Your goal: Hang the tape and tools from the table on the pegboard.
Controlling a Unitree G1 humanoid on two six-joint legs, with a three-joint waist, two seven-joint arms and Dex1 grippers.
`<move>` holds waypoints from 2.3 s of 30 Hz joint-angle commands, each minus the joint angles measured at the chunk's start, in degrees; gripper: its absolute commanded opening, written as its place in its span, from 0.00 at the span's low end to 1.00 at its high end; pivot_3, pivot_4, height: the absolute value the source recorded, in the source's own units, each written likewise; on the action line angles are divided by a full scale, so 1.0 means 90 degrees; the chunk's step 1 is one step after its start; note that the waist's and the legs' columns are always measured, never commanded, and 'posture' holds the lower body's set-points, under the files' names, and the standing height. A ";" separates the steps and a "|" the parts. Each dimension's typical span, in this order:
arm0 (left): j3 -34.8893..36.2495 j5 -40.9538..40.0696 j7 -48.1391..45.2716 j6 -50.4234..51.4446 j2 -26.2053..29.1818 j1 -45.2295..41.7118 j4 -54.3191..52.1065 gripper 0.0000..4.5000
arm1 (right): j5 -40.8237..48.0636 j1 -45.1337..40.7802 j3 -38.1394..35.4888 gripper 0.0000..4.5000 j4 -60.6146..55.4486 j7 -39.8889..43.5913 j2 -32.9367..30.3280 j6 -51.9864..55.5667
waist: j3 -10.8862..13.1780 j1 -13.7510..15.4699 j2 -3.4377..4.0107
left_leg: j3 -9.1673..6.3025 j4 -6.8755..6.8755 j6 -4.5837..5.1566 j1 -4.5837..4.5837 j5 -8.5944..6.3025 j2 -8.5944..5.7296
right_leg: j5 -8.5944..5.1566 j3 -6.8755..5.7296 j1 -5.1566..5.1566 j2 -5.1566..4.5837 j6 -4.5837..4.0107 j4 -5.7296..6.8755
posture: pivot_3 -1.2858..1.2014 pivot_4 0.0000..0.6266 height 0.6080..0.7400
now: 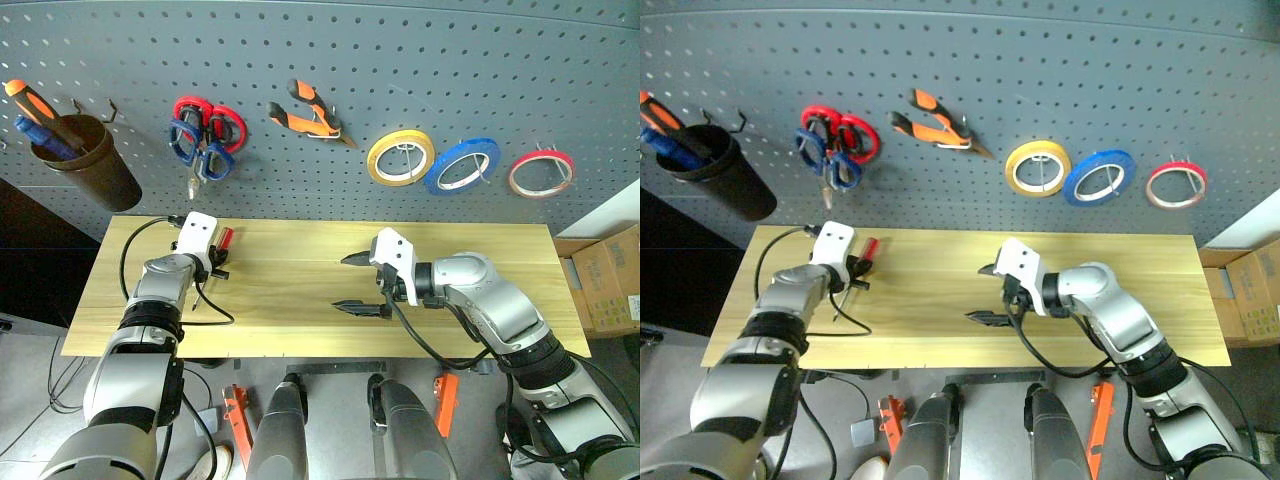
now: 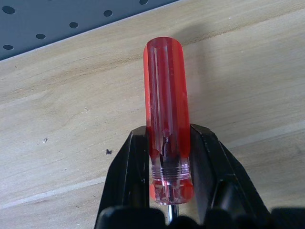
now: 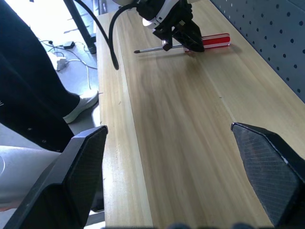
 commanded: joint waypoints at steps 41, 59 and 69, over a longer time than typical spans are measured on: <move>0.2414 -0.0914 0.1611 0.0798 0.0379 0.0023 -0.6318 0.18 | 0.2277 -0.0178 -0.2179 1.00 -0.1664 -0.2341 0.1722 0.0813 | -0.0937 0.0466 -0.0092 | -0.0041 0.0010 -0.0067 0.0021 0.0034 0.0012 | 0.0043 -0.0048 0.0046 0.0021 -0.0019 -0.0012 | 0.61 0.12 1.00; 0.1796 -0.0852 0.1478 -0.2284 0.0155 -0.1791 -0.1283 0.18 | 0.2117 0.0014 -0.2160 1.00 -0.1752 -0.2752 0.1702 0.0674 | -0.1042 0.0485 -0.0112 | -0.0041 0.0017 -0.0068 0.0023 0.0039 0.0014 | 0.0070 -0.0049 0.0049 0.0025 -0.0051 -0.0002 | 0.58 0.14 1.00; 0.1753 -0.0858 0.1686 -0.2419 0.0231 -0.1540 -0.1375 0.53 | 0.2131 0.0106 -0.2178 1.00 -0.1785 -0.2846 0.1588 0.0696 | -0.1042 0.0444 -0.0112 | -0.0041 0.0027 -0.0064 0.0026 0.0041 0.0015 | 0.0072 -0.0048 0.0055 0.0026 -0.0051 0.0006 | 0.58 0.17 1.00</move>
